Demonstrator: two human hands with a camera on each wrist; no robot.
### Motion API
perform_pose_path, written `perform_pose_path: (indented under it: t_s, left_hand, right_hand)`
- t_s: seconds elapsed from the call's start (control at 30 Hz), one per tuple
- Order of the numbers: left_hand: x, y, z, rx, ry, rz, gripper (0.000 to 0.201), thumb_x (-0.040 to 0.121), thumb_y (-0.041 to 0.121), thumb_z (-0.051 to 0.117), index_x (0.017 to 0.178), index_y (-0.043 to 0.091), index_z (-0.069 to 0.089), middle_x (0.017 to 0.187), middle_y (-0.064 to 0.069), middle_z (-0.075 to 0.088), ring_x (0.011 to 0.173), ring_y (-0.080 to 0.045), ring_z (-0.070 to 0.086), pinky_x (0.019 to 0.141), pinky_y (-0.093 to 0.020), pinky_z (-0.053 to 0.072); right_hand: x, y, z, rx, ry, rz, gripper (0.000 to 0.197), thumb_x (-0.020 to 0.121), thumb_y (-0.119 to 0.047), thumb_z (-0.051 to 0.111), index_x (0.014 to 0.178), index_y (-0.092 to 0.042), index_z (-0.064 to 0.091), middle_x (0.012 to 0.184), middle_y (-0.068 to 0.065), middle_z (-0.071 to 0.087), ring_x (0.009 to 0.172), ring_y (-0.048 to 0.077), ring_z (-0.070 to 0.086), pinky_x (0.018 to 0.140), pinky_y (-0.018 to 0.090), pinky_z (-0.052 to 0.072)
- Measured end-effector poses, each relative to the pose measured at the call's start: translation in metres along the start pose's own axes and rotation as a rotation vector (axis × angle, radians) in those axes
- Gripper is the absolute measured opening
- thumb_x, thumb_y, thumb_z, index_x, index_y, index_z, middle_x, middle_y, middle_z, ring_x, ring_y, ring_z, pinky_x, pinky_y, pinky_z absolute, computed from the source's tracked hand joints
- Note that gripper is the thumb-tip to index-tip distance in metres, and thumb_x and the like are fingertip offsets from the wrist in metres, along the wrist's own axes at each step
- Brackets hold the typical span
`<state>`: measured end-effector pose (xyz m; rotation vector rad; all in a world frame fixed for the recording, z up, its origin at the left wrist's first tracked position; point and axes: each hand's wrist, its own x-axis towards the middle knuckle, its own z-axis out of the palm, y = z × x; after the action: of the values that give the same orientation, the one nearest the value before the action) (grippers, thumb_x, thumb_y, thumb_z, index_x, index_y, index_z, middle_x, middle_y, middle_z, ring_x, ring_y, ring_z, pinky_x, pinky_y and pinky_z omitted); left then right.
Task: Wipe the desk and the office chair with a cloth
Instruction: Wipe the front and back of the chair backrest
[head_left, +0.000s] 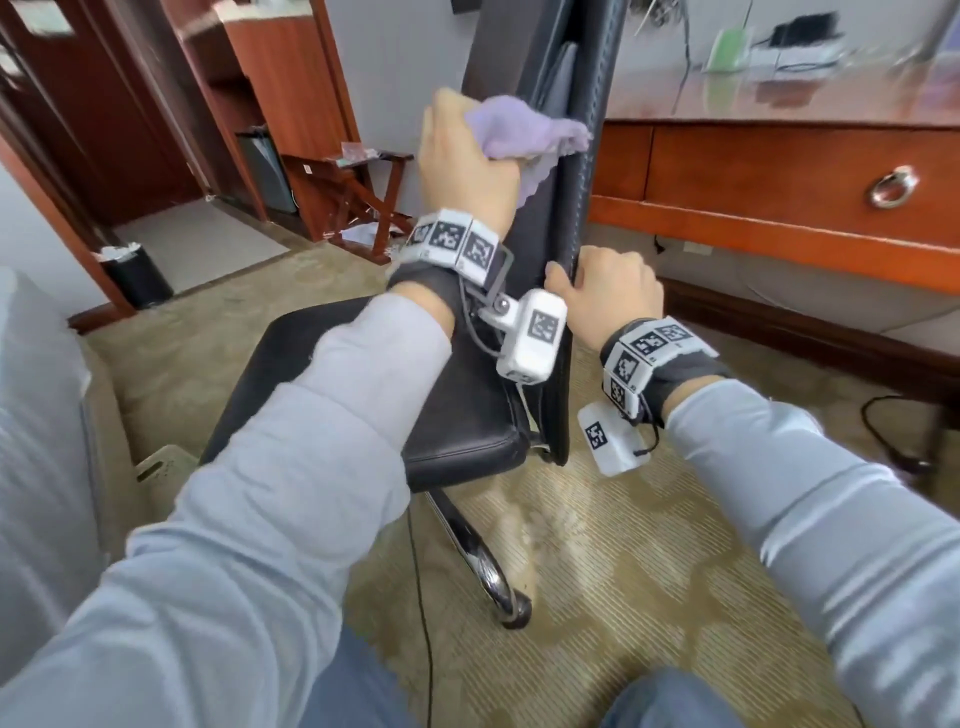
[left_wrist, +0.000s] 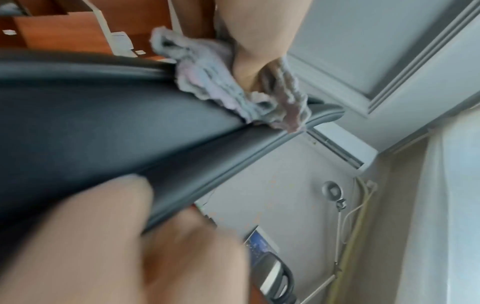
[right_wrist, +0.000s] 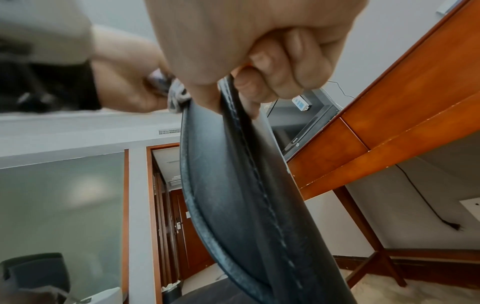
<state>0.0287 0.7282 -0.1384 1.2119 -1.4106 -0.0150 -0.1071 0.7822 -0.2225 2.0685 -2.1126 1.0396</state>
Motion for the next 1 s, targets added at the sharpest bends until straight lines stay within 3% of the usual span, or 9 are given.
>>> perform_pose_path:
  t_s: [0.07, 0.13, 0.33, 0.43, 0.57, 0.73, 0.83, 0.93, 1.0]
  left_hand:
    - [0.022, 0.015, 0.005, 0.014, -0.022, 0.059, 0.023, 0.081, 0.013, 0.065, 0.09, 0.014, 0.044, 0.091, 0.002, 0.055, 0.074, -0.012, 0.053, 0.053, -0.011, 0.035]
    - [0.017, 0.015, 0.007, -0.022, -0.018, 0.072, 0.022, 0.08, 0.014, 0.061, 0.085, 0.015, 0.04, 0.084, 0.002, 0.054, 0.067, -0.011, 0.05, 0.049, -0.014, 0.032]
    - [-0.058, -0.041, -0.009, -0.056, -0.066, 0.054, 0.027, 0.078, 0.008, 0.07, 0.089, 0.012, 0.045, 0.09, -0.008, 0.055, 0.076, -0.017, 0.048, 0.06, -0.003, 0.03]
    - [-0.059, -0.046, -0.014, -0.019, -0.124, 0.06, 0.028, 0.078, 0.015, 0.074, 0.091, 0.008, 0.05, 0.093, -0.01, 0.057, 0.076, -0.016, 0.048, 0.058, -0.012, 0.03]
    - [-0.023, -0.008, -0.016, -0.03, -0.072, 0.141, 0.03, 0.078, 0.025, 0.074, 0.091, 0.008, 0.052, 0.089, -0.002, 0.053, 0.071, -0.015, 0.046, 0.057, -0.022, 0.024]
    - [0.009, 0.027, -0.009, -0.052, -0.1, 0.142, 0.035, 0.079, 0.031, 0.073, 0.089, 0.015, 0.042, 0.091, -0.003, 0.055, 0.071, -0.02, 0.051, 0.058, -0.031, 0.035]
    - [-0.027, -0.015, -0.013, -0.106, -0.146, 0.108, 0.035, 0.077, 0.025, 0.077, 0.09, 0.016, 0.045, 0.095, -0.003, 0.055, 0.075, -0.017, 0.052, 0.057, -0.029, 0.039]
    - [-0.064, -0.081, -0.02, -0.094, -0.318, 0.064, 0.03, 0.074, 0.011, 0.074, 0.096, 0.008, 0.054, 0.098, -0.005, 0.056, 0.084, -0.022, 0.055, 0.069, -0.035, 0.044]
    - [-0.067, -0.11, -0.02, -0.106, -0.383, 0.033, 0.023, 0.076, 0.009, 0.069, 0.095, 0.007, 0.058, 0.096, -0.004, 0.057, 0.084, -0.019, 0.054, 0.072, -0.033, 0.044]
  right_hand:
    - [0.001, 0.001, -0.003, -0.016, -0.008, 0.001, 0.037, 0.096, -0.049, 0.045, 0.081, -0.016, 0.051, 0.081, 0.009, 0.051, 0.076, 0.03, 0.045, 0.069, 0.035, 0.037]
    - [0.002, 0.001, -0.004, -0.04, -0.006, 0.004, 0.039, 0.096, -0.049, 0.045, 0.081, -0.015, 0.052, 0.078, 0.008, 0.05, 0.075, 0.03, 0.045, 0.068, 0.035, 0.037]
    - [0.001, -0.001, -0.003, -0.073, 0.008, 0.039, 0.039, 0.095, -0.051, 0.045, 0.079, -0.016, 0.051, 0.078, 0.008, 0.05, 0.082, 0.035, 0.056, 0.068, 0.035, 0.037]
    - [0.0, -0.004, -0.003, -0.077, 0.01, 0.045, 0.039, 0.095, -0.051, 0.046, 0.079, -0.015, 0.05, 0.078, 0.009, 0.049, 0.088, 0.039, 0.06, 0.068, 0.035, 0.037]
    - [-0.002, -0.009, -0.007, -0.091, 0.004, 0.072, 0.041, 0.096, -0.05, 0.045, 0.076, -0.015, 0.045, 0.077, 0.009, 0.049, 0.083, 0.037, 0.057, 0.068, 0.035, 0.036]
    - [-0.002, -0.011, -0.011, -0.096, -0.026, 0.108, 0.045, 0.096, -0.051, 0.045, 0.07, -0.015, 0.042, 0.079, 0.011, 0.052, 0.083, 0.036, 0.058, 0.068, 0.036, 0.04]
    - [0.003, -0.012, -0.018, -0.162, -0.067, 0.104, 0.042, 0.096, -0.052, 0.045, 0.081, -0.014, 0.051, 0.088, 0.015, 0.058, 0.09, 0.039, 0.061, 0.069, 0.036, 0.04]
    - [0.012, -0.013, -0.021, -0.239, -0.124, 0.117, 0.042, 0.098, -0.053, 0.041, 0.09, -0.013, 0.052, 0.104, 0.021, 0.063, 0.095, 0.04, 0.061, 0.071, 0.037, 0.039]
    - [0.021, -0.012, -0.02, -0.243, -0.163, 0.157, 0.045, 0.1, -0.053, 0.039, 0.097, -0.011, 0.054, 0.109, 0.021, 0.063, 0.097, 0.039, 0.06, 0.072, 0.037, 0.04]
